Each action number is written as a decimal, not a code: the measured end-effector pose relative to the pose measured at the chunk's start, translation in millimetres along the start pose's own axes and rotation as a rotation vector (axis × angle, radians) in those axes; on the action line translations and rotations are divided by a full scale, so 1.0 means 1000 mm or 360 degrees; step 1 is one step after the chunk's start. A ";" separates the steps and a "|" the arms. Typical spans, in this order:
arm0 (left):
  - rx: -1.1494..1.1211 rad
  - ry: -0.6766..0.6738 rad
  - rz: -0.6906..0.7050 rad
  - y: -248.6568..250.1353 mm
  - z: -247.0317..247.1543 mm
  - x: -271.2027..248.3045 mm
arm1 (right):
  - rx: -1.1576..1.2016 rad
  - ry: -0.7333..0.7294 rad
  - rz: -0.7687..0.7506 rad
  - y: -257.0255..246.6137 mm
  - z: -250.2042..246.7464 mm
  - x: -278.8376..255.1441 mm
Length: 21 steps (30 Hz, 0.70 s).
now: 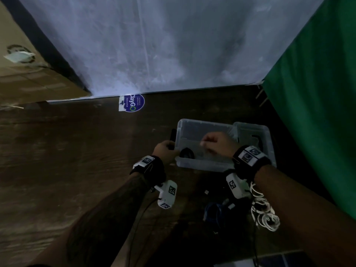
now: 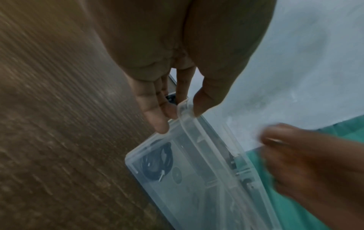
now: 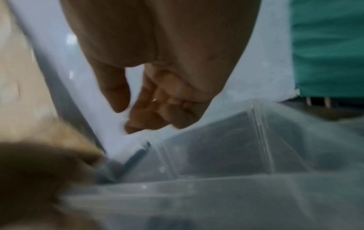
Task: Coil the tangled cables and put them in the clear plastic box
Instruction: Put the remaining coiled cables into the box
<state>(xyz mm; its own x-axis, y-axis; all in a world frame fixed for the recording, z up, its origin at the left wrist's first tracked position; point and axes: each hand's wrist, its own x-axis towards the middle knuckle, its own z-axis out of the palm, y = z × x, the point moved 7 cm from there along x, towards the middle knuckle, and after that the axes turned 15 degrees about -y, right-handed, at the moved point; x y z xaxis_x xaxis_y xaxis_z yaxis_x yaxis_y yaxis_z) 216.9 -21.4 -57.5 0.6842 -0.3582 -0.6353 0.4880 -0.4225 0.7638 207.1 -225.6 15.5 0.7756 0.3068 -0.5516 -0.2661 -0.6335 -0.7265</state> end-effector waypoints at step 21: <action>-0.0067 -0.0015 0.0110 0.026 -0.007 -0.001 | -0.0927 -0.0078 0.0081 0.101 0.059 -0.036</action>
<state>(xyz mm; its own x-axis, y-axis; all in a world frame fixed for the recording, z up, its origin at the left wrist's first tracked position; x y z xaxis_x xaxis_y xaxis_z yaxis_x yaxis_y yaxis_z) 232.8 -26.2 -36.4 0.7119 -0.3931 -0.5820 0.4625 -0.3612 0.8097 118.9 -258.9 -62.1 0.7390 0.2896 -0.6083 0.0670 -0.9300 -0.3614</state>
